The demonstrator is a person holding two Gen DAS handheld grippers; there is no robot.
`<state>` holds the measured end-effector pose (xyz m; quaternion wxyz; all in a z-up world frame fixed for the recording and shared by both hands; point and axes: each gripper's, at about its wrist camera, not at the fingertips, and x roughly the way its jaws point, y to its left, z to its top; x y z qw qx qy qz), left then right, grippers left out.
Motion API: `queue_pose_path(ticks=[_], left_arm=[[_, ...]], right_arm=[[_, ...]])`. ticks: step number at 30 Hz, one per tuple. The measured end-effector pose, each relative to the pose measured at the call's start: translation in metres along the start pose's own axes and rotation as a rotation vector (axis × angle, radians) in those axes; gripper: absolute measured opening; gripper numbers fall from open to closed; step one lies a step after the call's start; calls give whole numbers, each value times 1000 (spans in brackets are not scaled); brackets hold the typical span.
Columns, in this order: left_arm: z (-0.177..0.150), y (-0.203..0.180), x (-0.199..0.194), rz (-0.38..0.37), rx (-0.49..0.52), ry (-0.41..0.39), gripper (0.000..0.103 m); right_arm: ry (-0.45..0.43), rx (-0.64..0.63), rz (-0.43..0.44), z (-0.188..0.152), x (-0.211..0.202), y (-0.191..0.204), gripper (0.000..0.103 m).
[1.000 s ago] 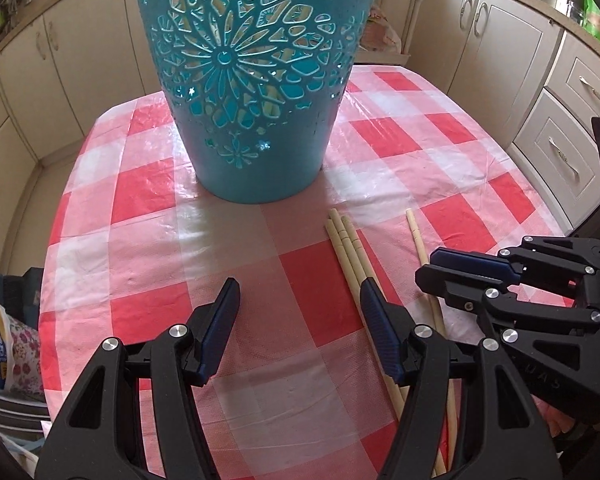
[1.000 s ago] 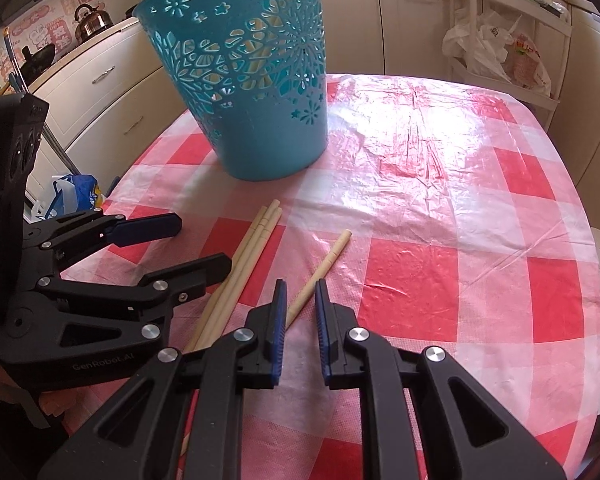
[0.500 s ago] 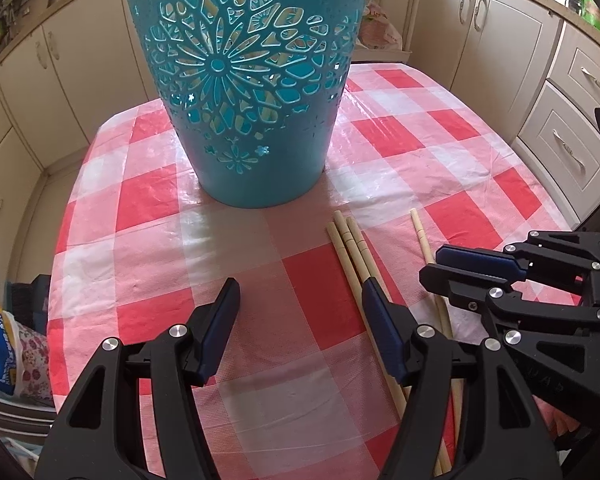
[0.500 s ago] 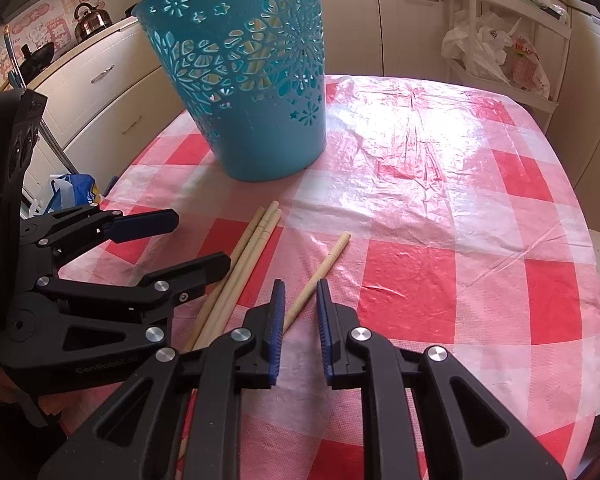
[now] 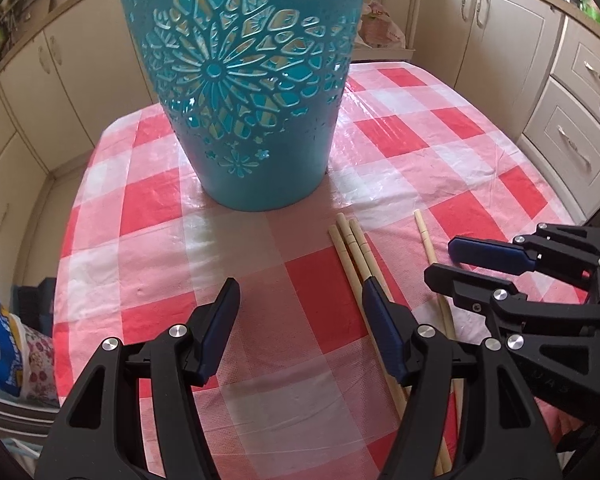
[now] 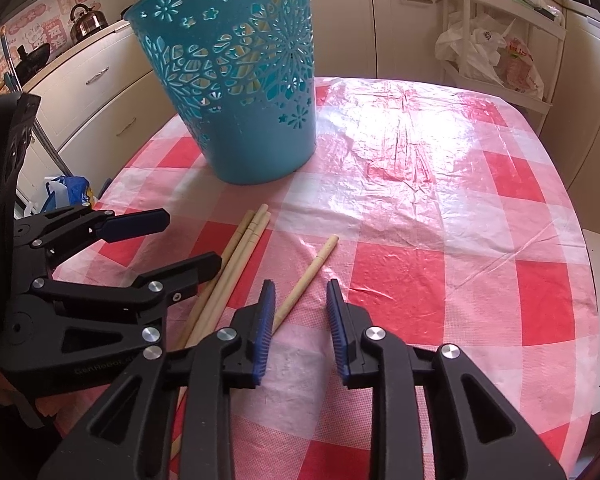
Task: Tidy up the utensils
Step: 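Move both open grippers back to the remaining chopsticks on the table, then close the left gripper on a chopstick while the right gripper closes on another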
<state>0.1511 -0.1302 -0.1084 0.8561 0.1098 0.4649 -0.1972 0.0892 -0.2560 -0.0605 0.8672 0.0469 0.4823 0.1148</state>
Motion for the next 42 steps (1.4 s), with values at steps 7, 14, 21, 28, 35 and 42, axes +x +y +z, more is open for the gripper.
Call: queue_pose_path(ticks=[7, 14, 21, 28, 35, 42], left_arm=[[-1, -8, -2, 41, 45, -10, 62], [2, 1, 1, -5, 10, 23, 62], [-2, -10, 3, 32, 73, 25, 62], [-2, -3, 1, -1, 60, 27, 59], [-5, -9, -3, -69, 285, 27, 47], [0, 16, -4, -53, 224, 71, 47]], right_arm=[[-2, 11, -17, 1, 0, -4, 28], [-5, 2, -29, 1, -1, -3, 30], [-6, 23, -39, 3, -1, -10, 33], [-9, 9, -32, 4, 1, -6, 34], [-6, -63, -10, 6, 5, 6, 34], [40, -160, -5, 7, 7, 19, 29]])
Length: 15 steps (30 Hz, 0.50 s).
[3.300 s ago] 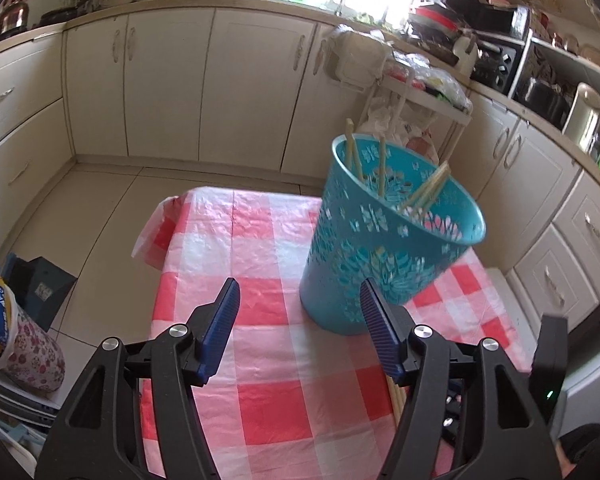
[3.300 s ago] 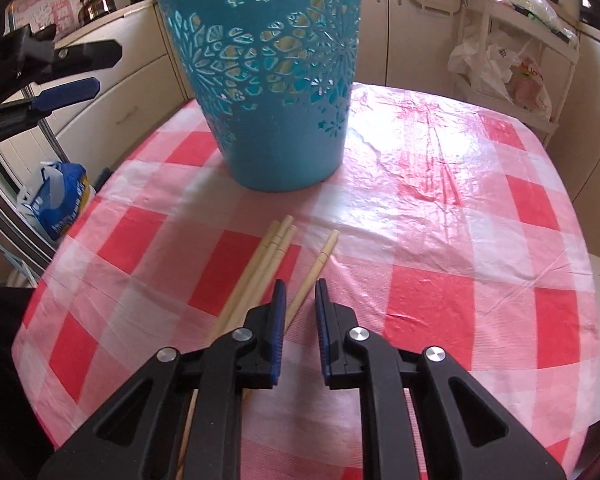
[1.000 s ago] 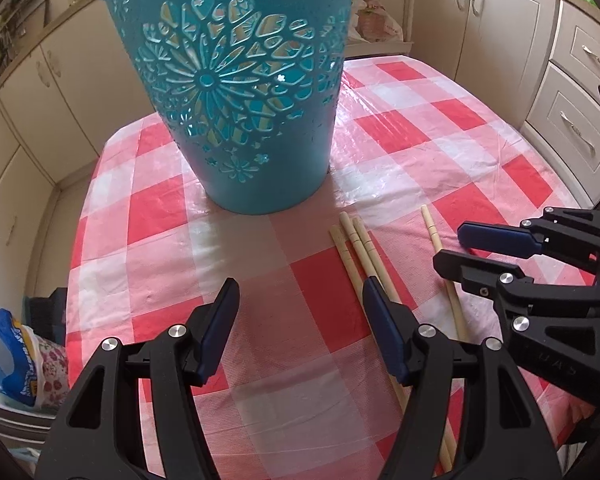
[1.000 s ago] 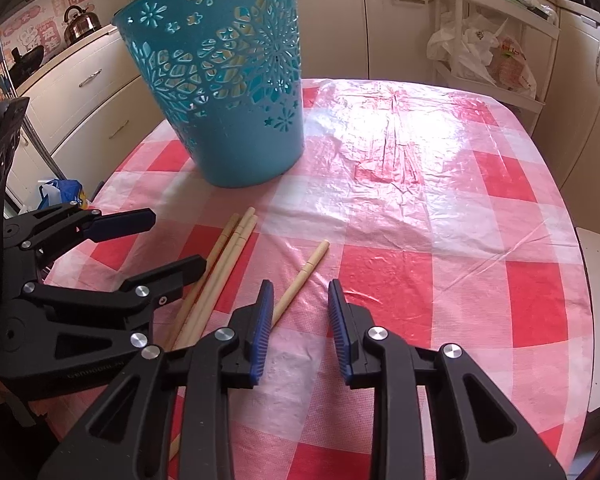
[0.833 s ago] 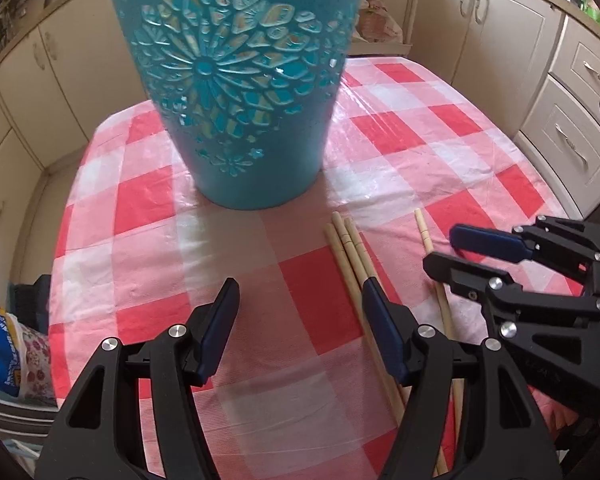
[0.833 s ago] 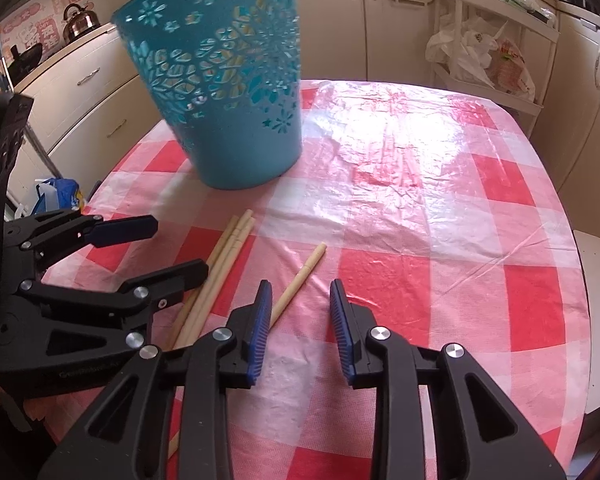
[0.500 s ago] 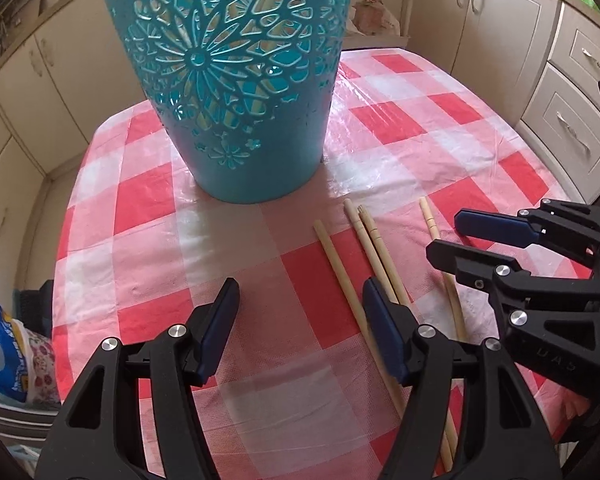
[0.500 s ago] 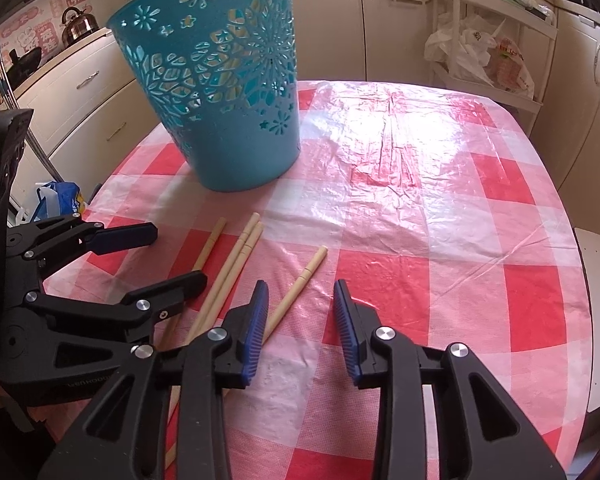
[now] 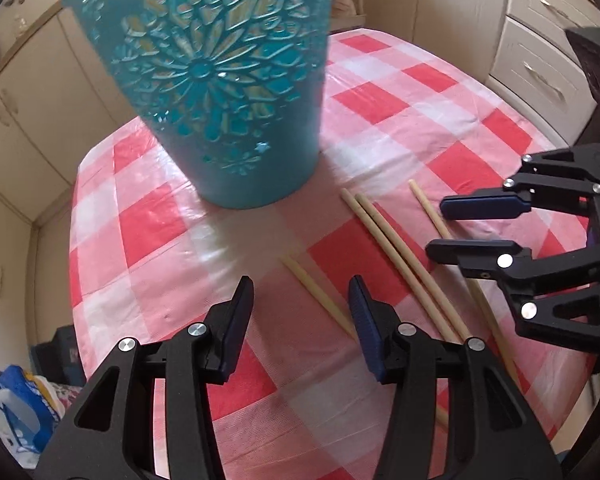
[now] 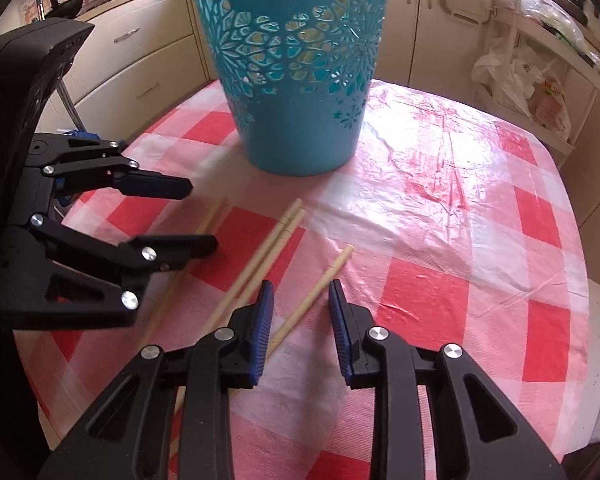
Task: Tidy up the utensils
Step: 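Close the left gripper on a chopstick while the right gripper closes on another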
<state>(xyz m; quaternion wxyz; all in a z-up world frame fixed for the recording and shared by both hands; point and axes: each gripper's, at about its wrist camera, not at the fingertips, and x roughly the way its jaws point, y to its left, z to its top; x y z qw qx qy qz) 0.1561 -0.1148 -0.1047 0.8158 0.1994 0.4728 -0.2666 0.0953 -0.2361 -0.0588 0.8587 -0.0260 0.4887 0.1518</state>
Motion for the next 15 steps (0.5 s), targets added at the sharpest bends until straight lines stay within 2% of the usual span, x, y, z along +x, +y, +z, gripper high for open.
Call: queue_pose_path(ticks=[2, 4, 5, 7, 11, 15], left_arm=[[-1, 1, -1, 7, -9, -8, 46], [-3, 0, -1, -5, -7, -19, 33], [-2, -1, 0, -17, -3, -22, 28], [-1, -6, 2, -32, 31, -27, 16], [-2, -9, 1, -44, 97, -27, 12], [-3, -4, 1, -63, 83, -17, 12]], right_arm=[[-4, 26, 11, 0, 1, -3, 28], [-4, 18, 6, 0, 1, -2, 22], [-4, 16, 19, 0, 1, -2, 14], [4, 4, 53, -1, 0, 0, 9], [25, -52, 63, -1, -1, 8, 6], [26, 6, 54, 0, 0, 0, 6]])
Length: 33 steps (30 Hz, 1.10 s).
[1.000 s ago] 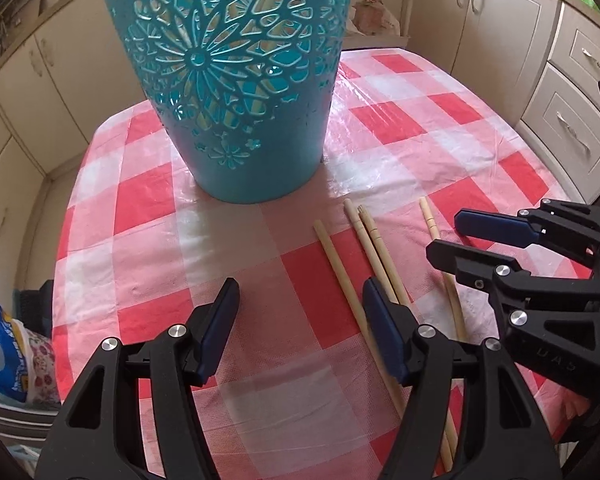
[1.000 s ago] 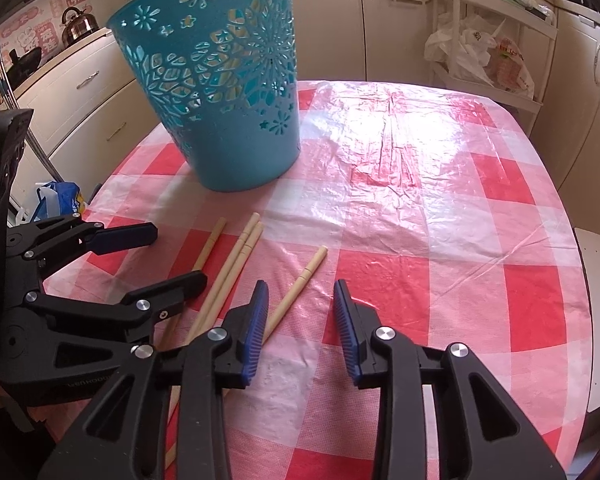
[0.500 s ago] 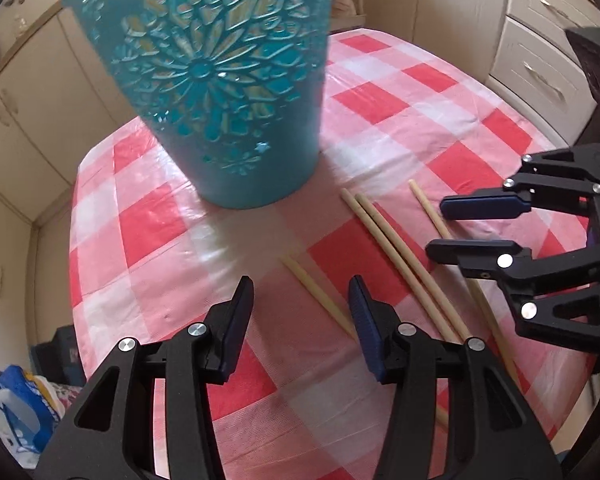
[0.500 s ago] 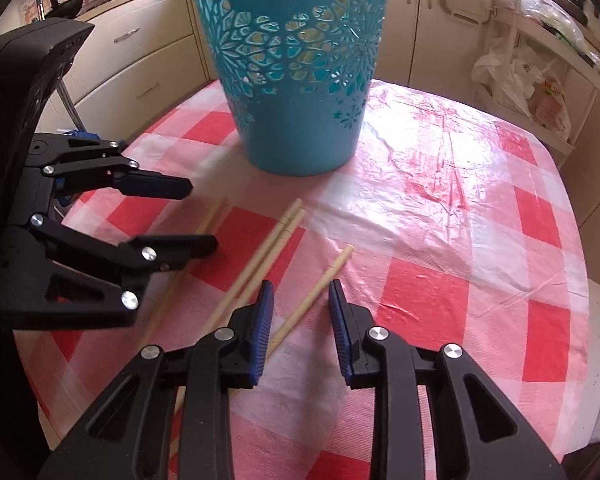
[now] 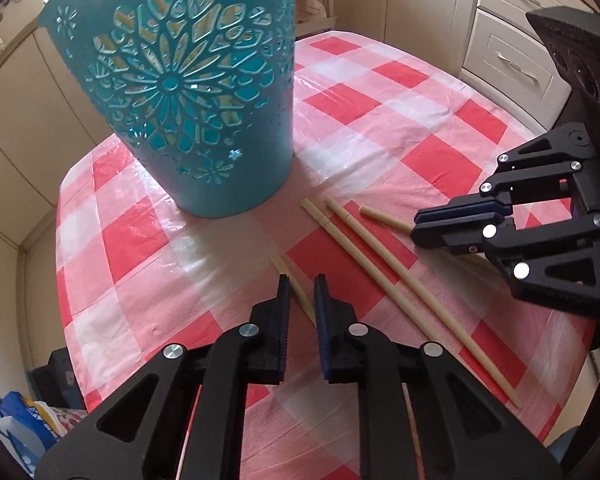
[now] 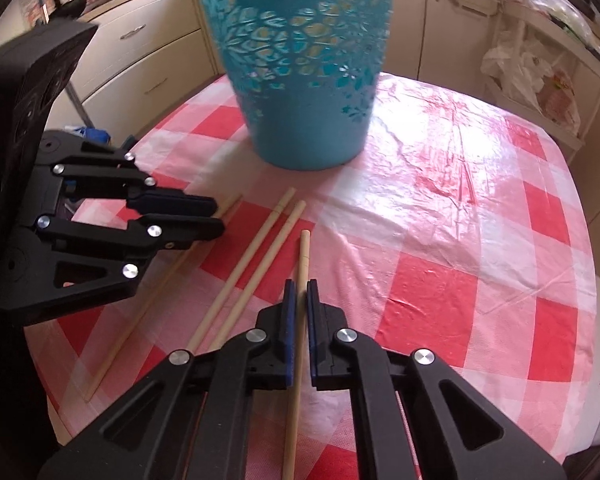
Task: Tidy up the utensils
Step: 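Close the left gripper on a chopstick while the right gripper closes on another, then lift the chopstick over the teal bin and open the left gripper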
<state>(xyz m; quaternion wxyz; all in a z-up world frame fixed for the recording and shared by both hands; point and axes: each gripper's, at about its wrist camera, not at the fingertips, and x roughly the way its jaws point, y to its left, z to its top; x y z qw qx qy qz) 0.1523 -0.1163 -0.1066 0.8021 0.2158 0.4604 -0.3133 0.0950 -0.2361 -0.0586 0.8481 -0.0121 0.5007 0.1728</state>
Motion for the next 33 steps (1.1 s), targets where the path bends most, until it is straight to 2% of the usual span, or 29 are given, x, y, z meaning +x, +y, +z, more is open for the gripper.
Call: queue_pose_path(ticks=[3, 5, 10, 13, 18, 21, 24, 26, 29, 31, 33], left_arm=[[0, 8, 1, 1, -57, 15, 18], [0, 10, 1, -4, -71, 15, 18], [-1, 11, -1, -11, -68, 7, 5], [-3, 14, 1, -9, -79, 20, 6], [-2, 10, 2, 14, -65, 26, 7], [-2, 5, 1, 26, -45, 24, 5], [0, 4, -11, -21, -31, 2, 5], [3, 6, -27, -73, -25, -44, 5], [9, 11, -72, -179, 7, -184, 5], [15, 23, -99, -233, -13, -278, 5], [24, 39, -122, -272, -77, -380, 5]], right_arm=[[-2, -6, -12, 0, 0, 1, 6], [2, -27, -29, 0, 0, 5, 6], [10, -9, -21, 1, -1, 2, 6], [12, 11, -19, 1, -1, -3, 6], [13, -56, -66, 0, 0, 6, 6], [5, -36, -49, -1, -1, 3, 6], [-4, 44, 6, -2, -2, -9, 6], [-16, 109, 53, -2, -5, -19, 6], [-51, 198, 101, -1, -12, -32, 6], [-72, 257, 127, -1, -15, -41, 6], [-90, 309, 142, -3, -18, -50, 6]])
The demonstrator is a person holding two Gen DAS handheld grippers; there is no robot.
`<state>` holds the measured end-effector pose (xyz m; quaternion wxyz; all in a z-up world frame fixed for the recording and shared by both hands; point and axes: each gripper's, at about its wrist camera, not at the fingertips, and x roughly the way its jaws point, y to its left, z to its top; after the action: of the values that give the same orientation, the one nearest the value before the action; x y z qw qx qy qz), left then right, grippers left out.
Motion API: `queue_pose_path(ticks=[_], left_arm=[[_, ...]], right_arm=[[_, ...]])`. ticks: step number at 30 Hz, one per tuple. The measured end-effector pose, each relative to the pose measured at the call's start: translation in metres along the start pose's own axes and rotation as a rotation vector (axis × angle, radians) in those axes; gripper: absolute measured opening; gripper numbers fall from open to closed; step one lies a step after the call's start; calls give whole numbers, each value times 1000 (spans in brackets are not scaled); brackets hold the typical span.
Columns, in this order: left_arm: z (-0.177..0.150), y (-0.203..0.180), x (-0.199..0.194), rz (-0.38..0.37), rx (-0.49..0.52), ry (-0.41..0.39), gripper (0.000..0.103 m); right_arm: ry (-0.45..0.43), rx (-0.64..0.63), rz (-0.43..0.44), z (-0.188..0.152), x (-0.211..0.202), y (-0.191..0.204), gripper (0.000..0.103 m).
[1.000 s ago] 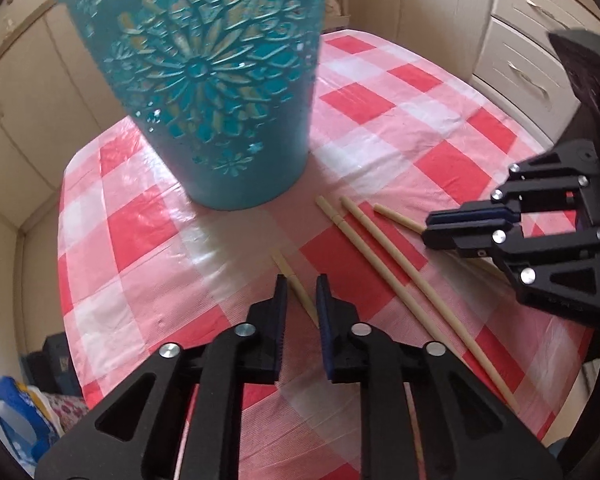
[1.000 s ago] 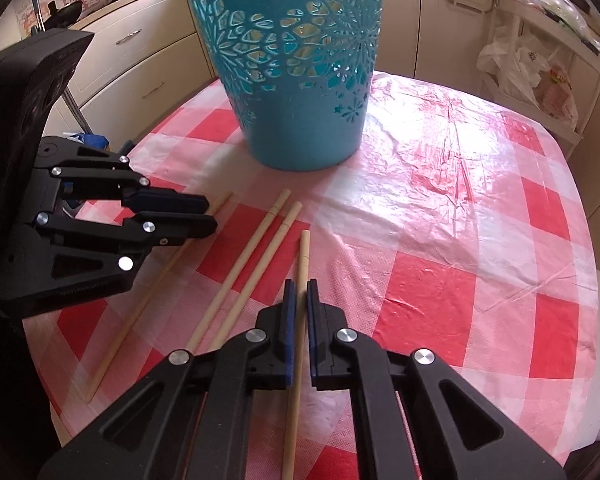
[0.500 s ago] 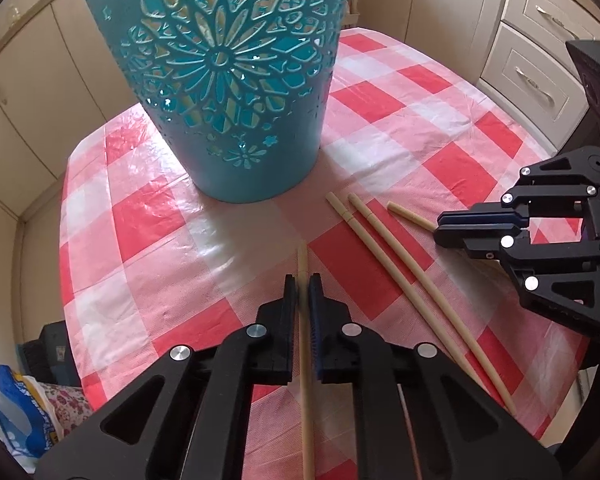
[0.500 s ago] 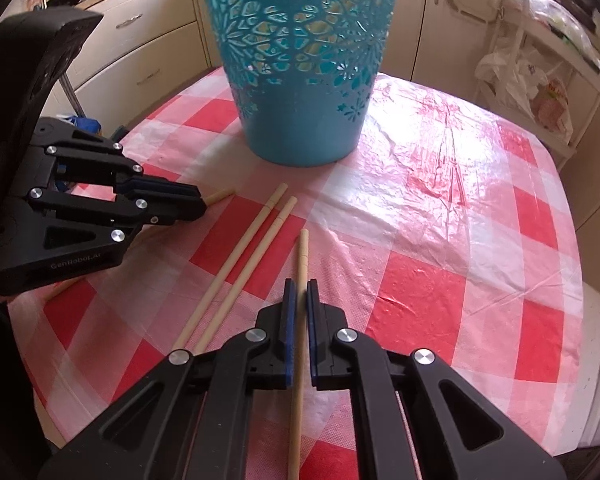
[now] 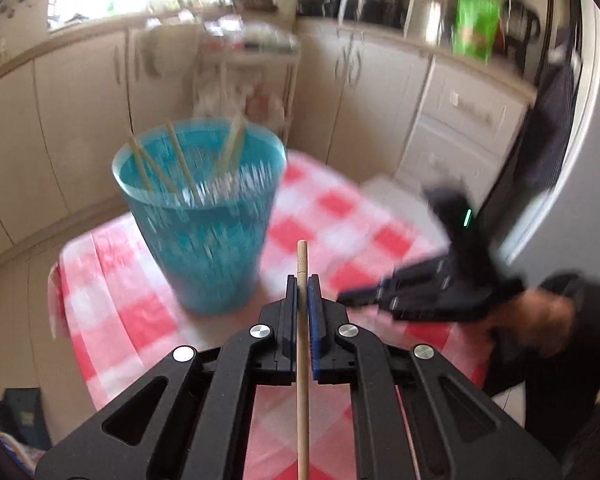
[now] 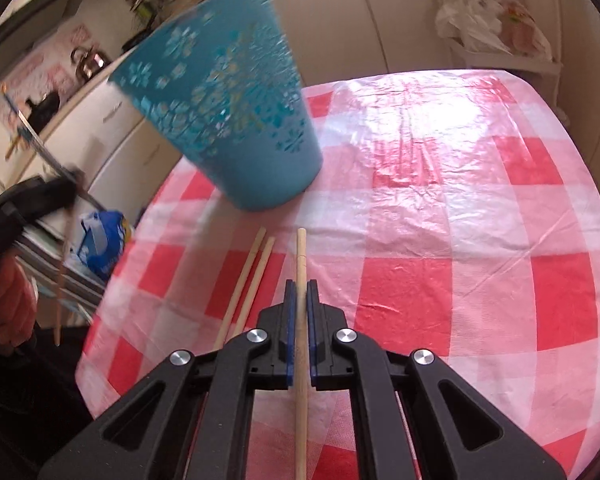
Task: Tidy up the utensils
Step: 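Lift the chopstick over the teal bin and open the left gripper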
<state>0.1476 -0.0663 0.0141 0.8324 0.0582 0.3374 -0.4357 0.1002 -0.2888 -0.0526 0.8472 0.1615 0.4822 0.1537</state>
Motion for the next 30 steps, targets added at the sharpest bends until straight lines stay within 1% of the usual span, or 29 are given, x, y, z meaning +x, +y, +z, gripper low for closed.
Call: queue_pose_path(ticks=[1, 3, 4, 5, 6, 8, 9, 10, 12, 13, 16, 20, 22, 25, 28, 30], left_arm=[[10, 7, -11, -20, -44, -70, 5], [26, 21, -28, -29, -122, -185, 5], [38, 30, -36, -25, -172, -263, 5], [46, 33, -41, -11, -193, -311, 5], [56, 39, -46, 10, -222, -380, 5], [72, 46, -53, 11, -256, -503, 5], [82, 49, -56, 33, -274, -565, 5], [91, 50, -57, 67, -280, -607, 5], [105, 50, -56, 136, -284, -669, 5], [111, 51, -53, 168, -293, -687, 5], [119, 57, -39, 227, -322, -706, 5], [115, 72, -12, 295, -368, -710, 5], [111, 76, 0, 332, -370, -687, 5], [106, 76, 16, 379, -333, -639, 5], [97, 74, 25, 385, -321, -597, 5], [86, 77, 30, 386, -328, -551, 6]], right_arm=[[-8, 18, 4, 0, -1, -3, 6], [-19, 41, 11, 1, -4, -8, 6], [-24, 48, 10, 1, -5, -9, 6], [-27, 52, 11, 1, -6, -10, 6], [-29, 53, 12, 1, -7, -11, 6], [-36, 55, 14, 1, -8, -11, 6], [-40, 56, 12, 2, -8, -11, 6], [-44, 57, 11, 3, -8, -11, 6], [-54, 58, 6, 4, -9, -10, 6], [-57, 58, 4, 4, -10, -11, 6], [-68, 67, 1, 4, -11, -13, 6], [-76, 83, 1, 4, -12, -18, 6], [-77, 87, -1, 3, -12, -19, 6], [-78, 90, -4, 3, -11, -20, 6], [-81, 94, -6, 3, -11, -21, 6], [-86, 96, -5, 3, -12, -21, 6]])
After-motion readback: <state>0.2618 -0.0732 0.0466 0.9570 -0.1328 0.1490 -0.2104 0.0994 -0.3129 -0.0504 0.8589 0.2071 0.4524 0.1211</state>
